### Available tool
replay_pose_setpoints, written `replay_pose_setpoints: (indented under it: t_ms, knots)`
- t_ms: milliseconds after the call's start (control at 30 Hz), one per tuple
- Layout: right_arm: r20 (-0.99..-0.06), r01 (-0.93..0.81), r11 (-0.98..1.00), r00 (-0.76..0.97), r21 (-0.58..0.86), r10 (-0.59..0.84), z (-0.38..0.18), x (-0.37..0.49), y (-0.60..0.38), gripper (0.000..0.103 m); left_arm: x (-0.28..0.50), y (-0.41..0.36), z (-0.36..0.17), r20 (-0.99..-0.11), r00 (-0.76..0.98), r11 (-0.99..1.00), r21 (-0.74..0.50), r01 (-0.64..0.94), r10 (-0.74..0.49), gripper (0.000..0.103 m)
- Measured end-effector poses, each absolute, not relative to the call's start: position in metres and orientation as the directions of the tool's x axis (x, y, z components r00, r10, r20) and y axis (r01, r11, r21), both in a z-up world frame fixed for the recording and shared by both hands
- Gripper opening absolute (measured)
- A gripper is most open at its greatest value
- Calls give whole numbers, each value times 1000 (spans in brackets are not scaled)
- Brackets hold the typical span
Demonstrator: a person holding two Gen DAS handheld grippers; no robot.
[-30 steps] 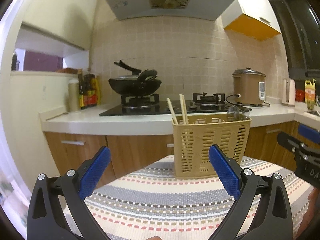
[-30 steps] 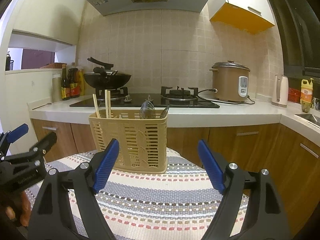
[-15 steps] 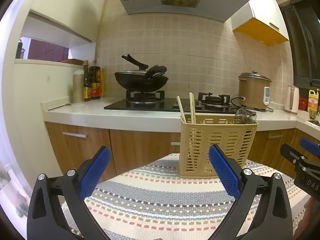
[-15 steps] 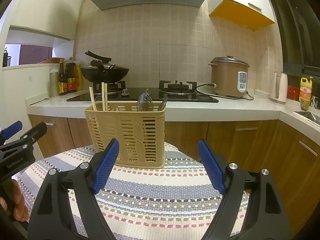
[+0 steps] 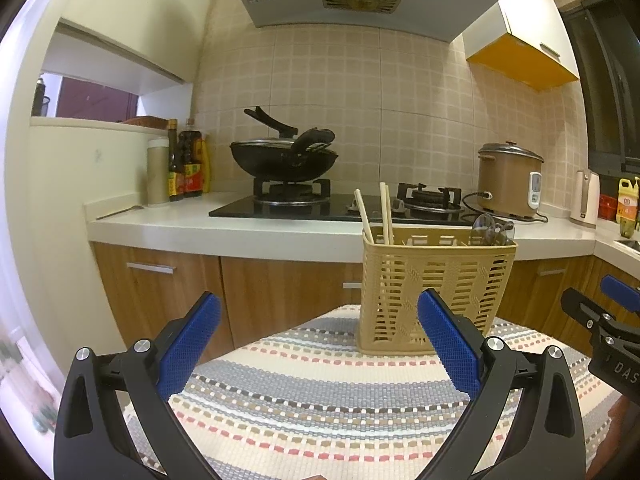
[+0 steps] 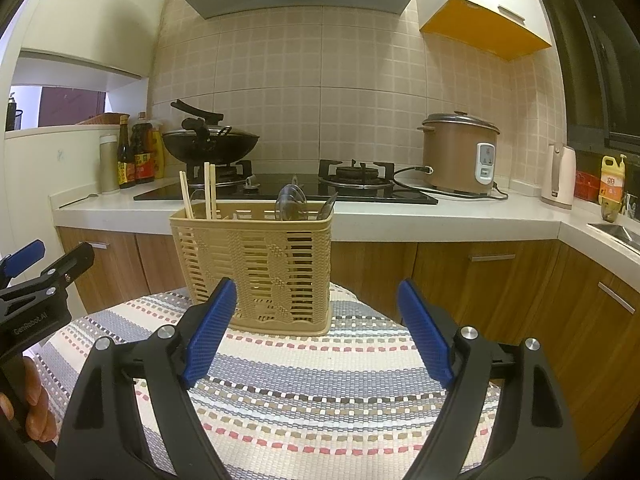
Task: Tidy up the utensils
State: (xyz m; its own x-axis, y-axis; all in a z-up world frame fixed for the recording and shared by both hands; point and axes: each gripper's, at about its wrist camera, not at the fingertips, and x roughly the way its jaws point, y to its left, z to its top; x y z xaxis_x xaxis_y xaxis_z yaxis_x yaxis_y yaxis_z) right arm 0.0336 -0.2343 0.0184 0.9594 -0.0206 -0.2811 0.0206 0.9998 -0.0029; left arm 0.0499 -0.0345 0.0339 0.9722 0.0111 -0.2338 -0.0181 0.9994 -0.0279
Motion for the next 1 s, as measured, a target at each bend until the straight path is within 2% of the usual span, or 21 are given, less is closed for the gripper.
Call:
replay_pose_setpoints:
  t_ms: [1000]
  knots:
    - [-293, 20, 1000, 956, 1, -19, 16, 36, -238, 80, 54, -34, 33, -256, 967, 999, -31, -22, 13, 95]
